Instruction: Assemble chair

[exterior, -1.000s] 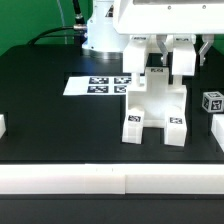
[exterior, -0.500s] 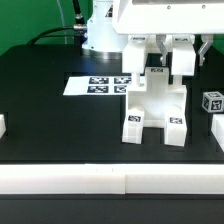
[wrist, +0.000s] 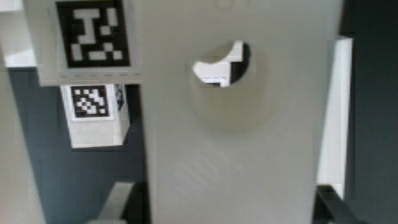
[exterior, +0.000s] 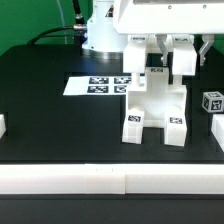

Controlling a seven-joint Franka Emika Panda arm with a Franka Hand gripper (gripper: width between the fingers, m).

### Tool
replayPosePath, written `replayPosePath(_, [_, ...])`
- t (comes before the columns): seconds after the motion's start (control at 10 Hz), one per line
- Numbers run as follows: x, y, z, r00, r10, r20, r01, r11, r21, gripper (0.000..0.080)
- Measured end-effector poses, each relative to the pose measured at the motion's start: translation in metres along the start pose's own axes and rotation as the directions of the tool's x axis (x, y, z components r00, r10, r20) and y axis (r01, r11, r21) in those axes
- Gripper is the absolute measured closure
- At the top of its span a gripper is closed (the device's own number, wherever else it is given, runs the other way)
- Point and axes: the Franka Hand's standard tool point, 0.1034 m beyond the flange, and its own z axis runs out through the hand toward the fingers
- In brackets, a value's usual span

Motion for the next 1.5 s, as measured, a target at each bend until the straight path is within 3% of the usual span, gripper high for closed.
replayPosePath(1.5, [-0.0013, 0.0021, -0.0006, 0.998, -0.058, -0.005, 0.058, 0.998, 0.003, 0.0511])
